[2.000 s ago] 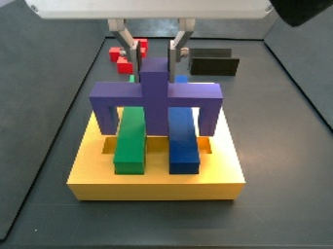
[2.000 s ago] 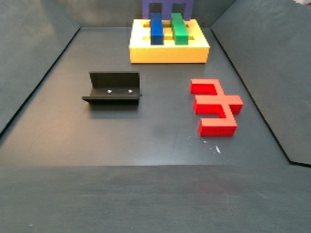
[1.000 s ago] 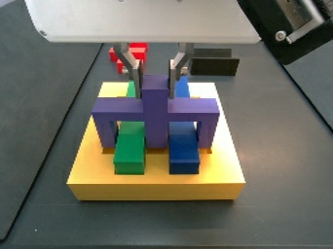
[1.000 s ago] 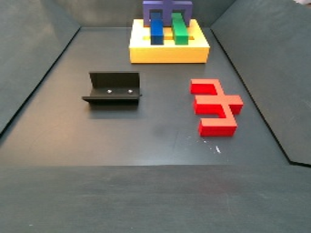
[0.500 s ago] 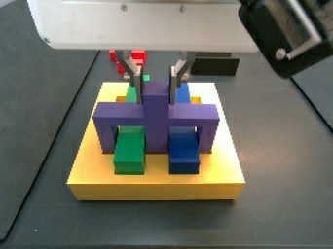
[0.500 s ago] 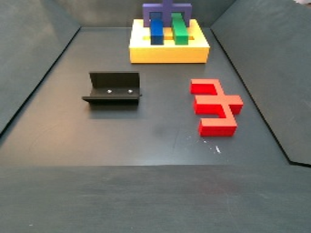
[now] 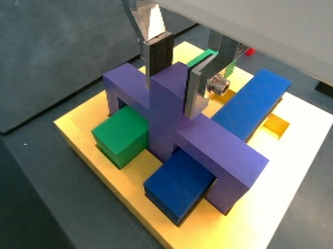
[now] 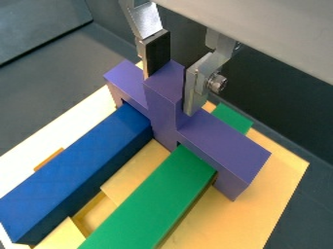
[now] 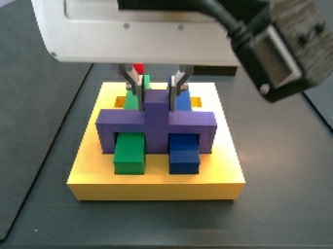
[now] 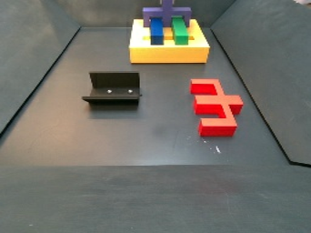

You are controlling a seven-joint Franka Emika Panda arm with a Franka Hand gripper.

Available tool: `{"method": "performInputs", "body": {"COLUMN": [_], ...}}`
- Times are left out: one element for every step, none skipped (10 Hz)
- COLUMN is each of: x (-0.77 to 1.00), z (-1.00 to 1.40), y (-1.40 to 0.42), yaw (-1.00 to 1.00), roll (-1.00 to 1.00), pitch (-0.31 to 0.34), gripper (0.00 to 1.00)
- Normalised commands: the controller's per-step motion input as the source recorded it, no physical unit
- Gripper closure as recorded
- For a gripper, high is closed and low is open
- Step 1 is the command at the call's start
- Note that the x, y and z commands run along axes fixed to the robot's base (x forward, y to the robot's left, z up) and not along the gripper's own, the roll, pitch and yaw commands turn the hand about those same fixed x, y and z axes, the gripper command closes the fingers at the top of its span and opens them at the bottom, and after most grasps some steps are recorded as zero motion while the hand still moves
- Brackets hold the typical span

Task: Pick up the purple object. Move up. Move to above the board. Insert the purple object.
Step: Insert the purple object.

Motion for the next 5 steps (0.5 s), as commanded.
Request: {"method": "performInputs", "body": {"x": [0.0,0.0,-0.06,-0.02,0.0], "z": [-0.55,-0.58,-0.55,-0.17,0.0], "y": [-0.03,-0.04,-0.04,0.0,0.0], "yaw": [0.02,0.03,0.04,0.0,0.0], "roll": [0.03,0.0,0.0,0.0,0.0], "pitch": [-0.094,-0.114,-0.14,-0.036,0.0], "gripper": [1.0,1.0,1.0,1.0,1.0]}}
